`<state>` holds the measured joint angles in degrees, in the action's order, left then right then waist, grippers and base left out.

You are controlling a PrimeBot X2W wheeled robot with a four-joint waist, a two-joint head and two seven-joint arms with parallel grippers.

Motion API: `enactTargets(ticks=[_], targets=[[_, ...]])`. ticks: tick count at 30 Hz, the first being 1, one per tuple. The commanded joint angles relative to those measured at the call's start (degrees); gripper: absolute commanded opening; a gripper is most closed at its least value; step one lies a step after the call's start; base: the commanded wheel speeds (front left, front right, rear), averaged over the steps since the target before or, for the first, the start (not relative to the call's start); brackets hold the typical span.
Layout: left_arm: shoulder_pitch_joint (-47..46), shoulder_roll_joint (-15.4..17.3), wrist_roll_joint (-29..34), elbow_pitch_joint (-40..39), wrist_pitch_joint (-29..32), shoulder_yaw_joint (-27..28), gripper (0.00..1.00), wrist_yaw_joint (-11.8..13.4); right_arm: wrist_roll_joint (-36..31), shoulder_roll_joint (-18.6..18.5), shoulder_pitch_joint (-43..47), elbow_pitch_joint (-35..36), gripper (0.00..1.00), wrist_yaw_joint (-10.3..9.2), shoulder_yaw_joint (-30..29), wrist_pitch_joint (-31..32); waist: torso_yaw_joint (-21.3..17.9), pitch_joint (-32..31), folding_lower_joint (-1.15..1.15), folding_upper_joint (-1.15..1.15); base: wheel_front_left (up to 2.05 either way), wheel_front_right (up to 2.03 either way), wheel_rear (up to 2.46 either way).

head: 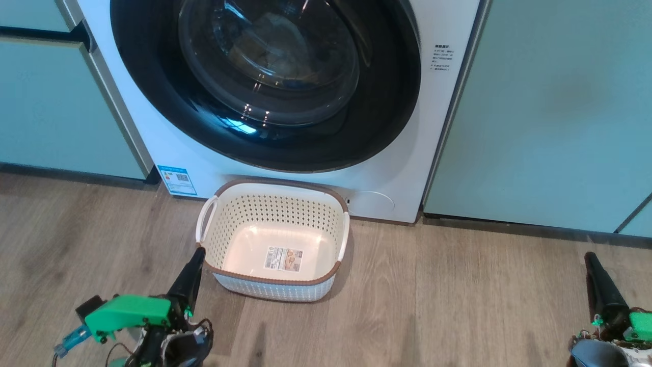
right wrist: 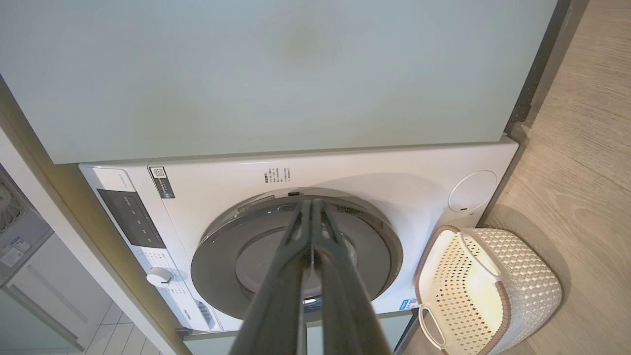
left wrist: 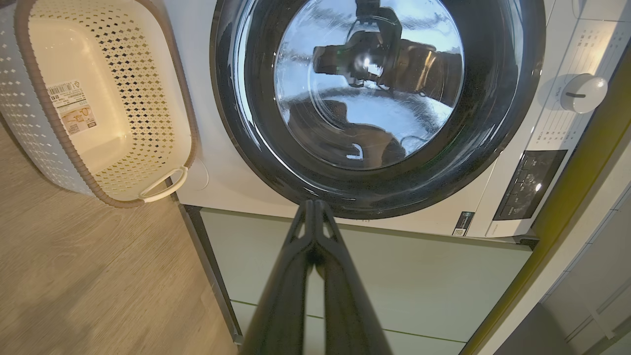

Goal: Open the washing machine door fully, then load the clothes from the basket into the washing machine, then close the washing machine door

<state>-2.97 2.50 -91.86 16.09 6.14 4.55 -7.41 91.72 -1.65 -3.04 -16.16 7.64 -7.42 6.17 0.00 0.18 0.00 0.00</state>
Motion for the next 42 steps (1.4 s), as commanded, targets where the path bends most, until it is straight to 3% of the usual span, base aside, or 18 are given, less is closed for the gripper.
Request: enactTargets(ticks=[1,42], targets=[[-3.21,0.38,-0.3,-2.05,0.36,1.97,0.0,-0.08,0.44,-1.22,-3.14,2.13,0.0,-0.15,0.89,0.32,0.0,0.0,0.0,0.0,0.0,0.0,0.0],[-3.21,0.38,-0.3,-2.06,0.35,1.97,0.0,-0.08,0.45,-1.22,-3.14,2.13,0.0,-0.15,0.9,0.32,0.0,0.0,0.0,0.0,0.0,0.0,0.0]])
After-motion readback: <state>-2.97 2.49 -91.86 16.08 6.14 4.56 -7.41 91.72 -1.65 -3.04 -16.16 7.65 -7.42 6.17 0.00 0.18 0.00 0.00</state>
